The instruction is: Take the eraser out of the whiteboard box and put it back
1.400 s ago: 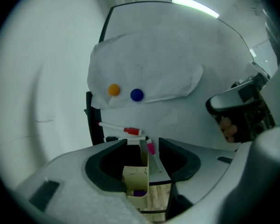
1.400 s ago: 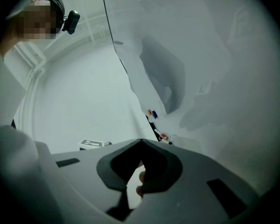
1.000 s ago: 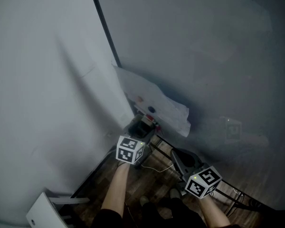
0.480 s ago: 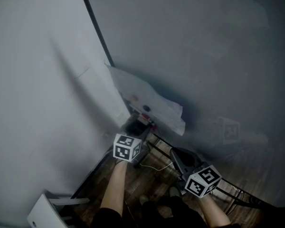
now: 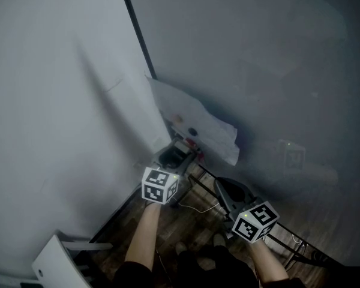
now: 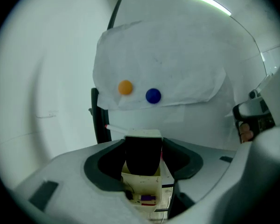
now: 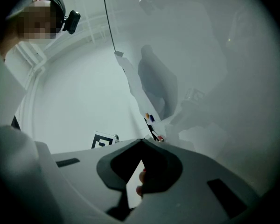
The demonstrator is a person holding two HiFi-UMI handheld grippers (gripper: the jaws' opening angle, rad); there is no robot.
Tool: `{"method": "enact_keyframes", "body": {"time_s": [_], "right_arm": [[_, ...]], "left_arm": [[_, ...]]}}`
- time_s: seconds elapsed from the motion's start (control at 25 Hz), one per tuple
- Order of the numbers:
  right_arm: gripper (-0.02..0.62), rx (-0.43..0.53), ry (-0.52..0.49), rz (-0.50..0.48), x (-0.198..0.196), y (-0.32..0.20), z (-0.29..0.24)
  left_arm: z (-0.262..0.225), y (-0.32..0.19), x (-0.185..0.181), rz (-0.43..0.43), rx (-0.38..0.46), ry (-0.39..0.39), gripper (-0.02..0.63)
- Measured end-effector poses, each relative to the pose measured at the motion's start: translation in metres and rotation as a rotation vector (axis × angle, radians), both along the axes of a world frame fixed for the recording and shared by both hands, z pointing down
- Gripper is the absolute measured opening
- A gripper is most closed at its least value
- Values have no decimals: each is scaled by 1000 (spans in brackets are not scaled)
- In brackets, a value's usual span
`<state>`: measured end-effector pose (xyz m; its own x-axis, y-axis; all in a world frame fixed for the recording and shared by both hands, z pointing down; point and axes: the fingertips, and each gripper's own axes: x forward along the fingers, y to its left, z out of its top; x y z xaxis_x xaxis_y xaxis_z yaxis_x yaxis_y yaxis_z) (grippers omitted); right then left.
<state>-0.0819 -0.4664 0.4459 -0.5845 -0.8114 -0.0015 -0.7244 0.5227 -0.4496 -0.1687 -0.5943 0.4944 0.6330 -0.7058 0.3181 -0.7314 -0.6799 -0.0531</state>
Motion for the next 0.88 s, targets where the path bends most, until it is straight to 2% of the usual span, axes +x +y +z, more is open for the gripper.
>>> {"method": "enact_keyframes", "body": {"time_s": [0.32, 0.56, 0.88], "right_arm": [[3, 77, -24, -39, -23, -5, -35], [3, 176, -19, -51, -39, -2, -72], [3, 328, 55, -39, -58, 10, -112]], "left_arm": [[-79, 47, -21, -40, 166, 88, 238], [-146, 90, -39, -62, 319, 139, 236], [-194, 128, -59, -89, 463, 151, 236]]}}
